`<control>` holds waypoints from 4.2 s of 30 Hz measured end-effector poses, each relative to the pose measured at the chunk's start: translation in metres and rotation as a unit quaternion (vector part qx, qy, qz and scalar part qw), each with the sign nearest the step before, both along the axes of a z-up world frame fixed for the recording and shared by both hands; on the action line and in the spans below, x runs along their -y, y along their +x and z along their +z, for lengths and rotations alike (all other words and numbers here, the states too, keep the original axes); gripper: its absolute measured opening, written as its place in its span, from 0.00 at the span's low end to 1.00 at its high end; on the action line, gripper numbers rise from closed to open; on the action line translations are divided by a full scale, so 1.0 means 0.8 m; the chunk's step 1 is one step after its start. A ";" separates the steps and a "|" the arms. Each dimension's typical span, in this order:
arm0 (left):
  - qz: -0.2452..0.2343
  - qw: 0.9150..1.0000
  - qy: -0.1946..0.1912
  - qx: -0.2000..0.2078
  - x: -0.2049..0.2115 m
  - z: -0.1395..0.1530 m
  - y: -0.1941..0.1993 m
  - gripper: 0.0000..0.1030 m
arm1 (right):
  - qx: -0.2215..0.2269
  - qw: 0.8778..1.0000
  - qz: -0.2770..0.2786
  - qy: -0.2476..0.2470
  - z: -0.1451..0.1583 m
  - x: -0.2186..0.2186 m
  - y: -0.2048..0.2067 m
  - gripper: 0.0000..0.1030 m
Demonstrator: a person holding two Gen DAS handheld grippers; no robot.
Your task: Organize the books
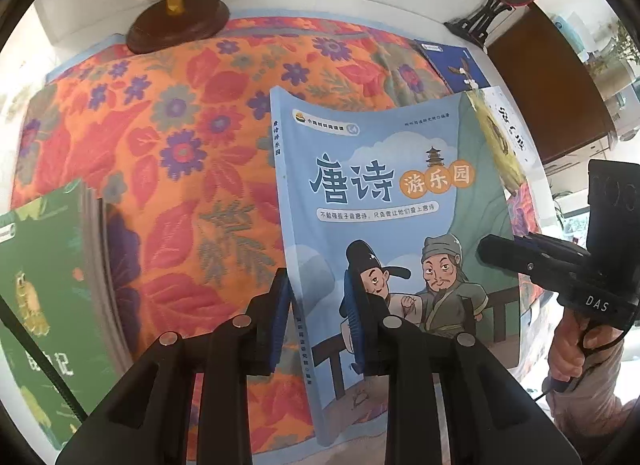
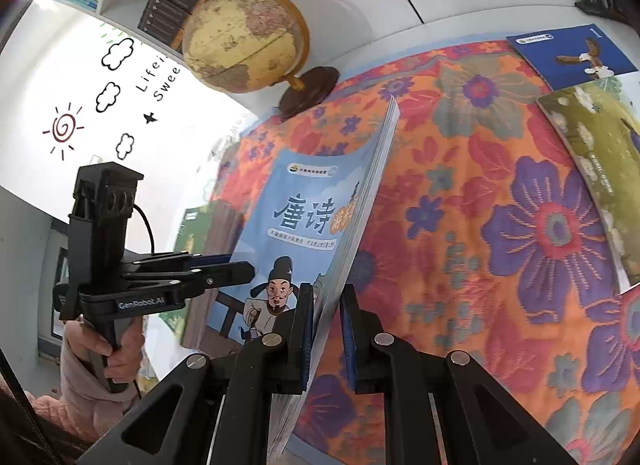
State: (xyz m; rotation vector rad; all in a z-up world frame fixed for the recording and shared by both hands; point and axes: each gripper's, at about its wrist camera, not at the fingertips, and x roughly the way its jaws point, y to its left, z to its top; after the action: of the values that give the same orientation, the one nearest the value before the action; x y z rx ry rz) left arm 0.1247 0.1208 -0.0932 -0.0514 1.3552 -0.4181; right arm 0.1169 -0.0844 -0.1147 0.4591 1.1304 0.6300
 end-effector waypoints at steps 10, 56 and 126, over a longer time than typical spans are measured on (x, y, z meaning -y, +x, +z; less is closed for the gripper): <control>0.007 1.000 -0.007 0.027 -0.037 0.033 -0.013 0.22 | 0.023 1.000 -0.003 0.008 0.034 -0.035 -0.010 0.12; 0.138 0.989 0.007 0.050 -0.326 0.042 -0.061 0.25 | 0.024 0.994 0.102 0.024 0.036 -0.328 0.004 0.14; -0.068 0.996 0.014 0.055 0.256 -0.023 0.137 0.40 | -0.077 0.935 -0.342 0.045 -0.053 0.279 -0.032 0.39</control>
State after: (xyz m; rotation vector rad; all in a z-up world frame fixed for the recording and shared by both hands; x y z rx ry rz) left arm 0.2347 -0.0837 -0.1117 0.0859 1.2591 -0.5087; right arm 0.0915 -0.3076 -0.1570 0.9401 1.0012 0.0319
